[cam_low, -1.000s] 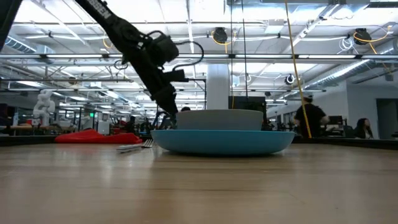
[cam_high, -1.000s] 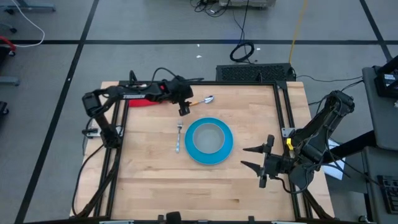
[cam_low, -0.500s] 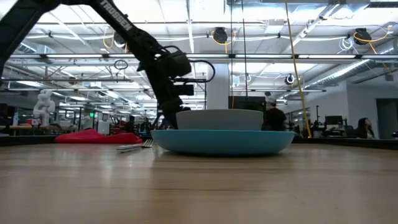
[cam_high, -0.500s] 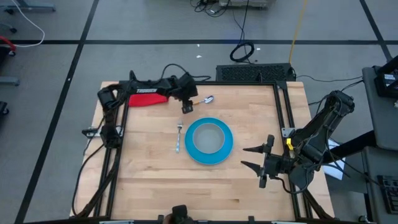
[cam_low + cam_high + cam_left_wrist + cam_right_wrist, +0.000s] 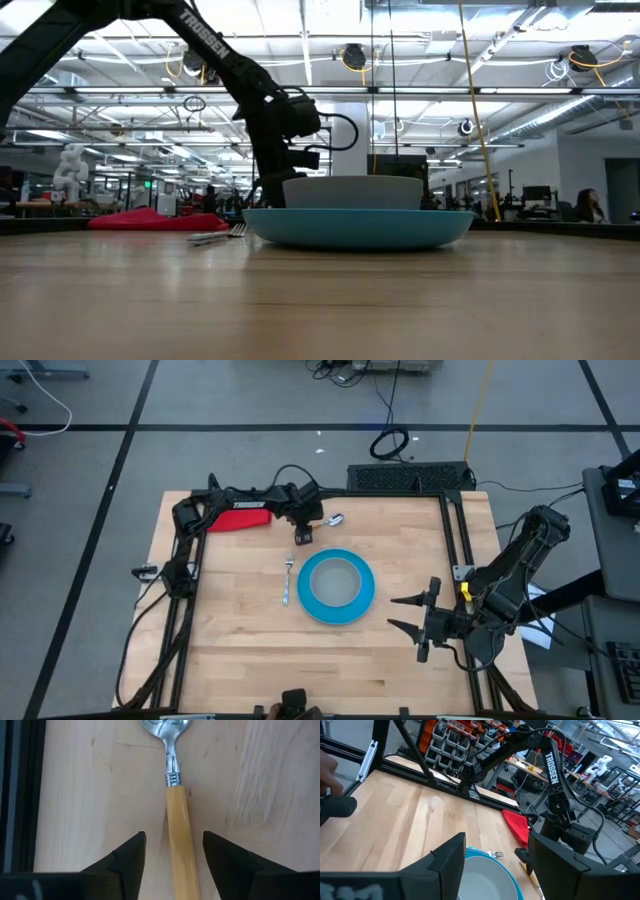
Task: Set table place
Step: Put the orange spoon into the gray bowl
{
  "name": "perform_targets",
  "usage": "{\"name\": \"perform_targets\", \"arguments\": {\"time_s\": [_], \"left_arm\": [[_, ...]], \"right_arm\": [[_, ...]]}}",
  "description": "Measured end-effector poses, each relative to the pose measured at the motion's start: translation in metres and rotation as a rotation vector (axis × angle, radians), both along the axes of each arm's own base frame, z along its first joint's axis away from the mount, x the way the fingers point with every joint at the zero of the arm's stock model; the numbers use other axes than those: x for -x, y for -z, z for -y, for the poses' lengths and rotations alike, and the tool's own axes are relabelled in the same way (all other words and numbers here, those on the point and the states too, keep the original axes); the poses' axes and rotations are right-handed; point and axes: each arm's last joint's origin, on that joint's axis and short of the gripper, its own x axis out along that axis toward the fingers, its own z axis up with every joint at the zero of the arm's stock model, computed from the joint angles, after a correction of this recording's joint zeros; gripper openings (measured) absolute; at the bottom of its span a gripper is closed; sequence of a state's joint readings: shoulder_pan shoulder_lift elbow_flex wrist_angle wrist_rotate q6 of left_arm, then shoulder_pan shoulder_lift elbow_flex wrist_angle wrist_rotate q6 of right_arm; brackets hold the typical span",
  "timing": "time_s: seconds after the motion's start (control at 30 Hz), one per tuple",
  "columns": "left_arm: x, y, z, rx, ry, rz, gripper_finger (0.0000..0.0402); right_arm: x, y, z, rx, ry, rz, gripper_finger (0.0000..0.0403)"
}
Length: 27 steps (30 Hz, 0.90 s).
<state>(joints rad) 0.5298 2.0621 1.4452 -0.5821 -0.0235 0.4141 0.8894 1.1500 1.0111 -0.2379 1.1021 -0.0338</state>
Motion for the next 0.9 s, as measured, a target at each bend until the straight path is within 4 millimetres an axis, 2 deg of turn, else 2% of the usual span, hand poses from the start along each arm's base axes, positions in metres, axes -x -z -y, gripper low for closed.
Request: {"name": "perform_targets", "arguments": {"time_s": [0.27,0.67,0.9], "left_arm": [[0.004,0.005,-0.001,0.01,-0.003,-0.011,0.0135],[0.012,0.013,-0.002,0.04,-0.012,-0.021,0.0122],[0.011,0.013,-0.001,0.04,-0.008,-0.022,0.0054]], "right_arm": [[0.0,0.0,0.0,-0.008,-0.001,0.001,0.0203],[0.0,0.0,0.0,-0.009,-0.001,0.001,0.0203],[0.0,0.0,0.0,-0.009,-0.001,0.001,0.0203]]}}
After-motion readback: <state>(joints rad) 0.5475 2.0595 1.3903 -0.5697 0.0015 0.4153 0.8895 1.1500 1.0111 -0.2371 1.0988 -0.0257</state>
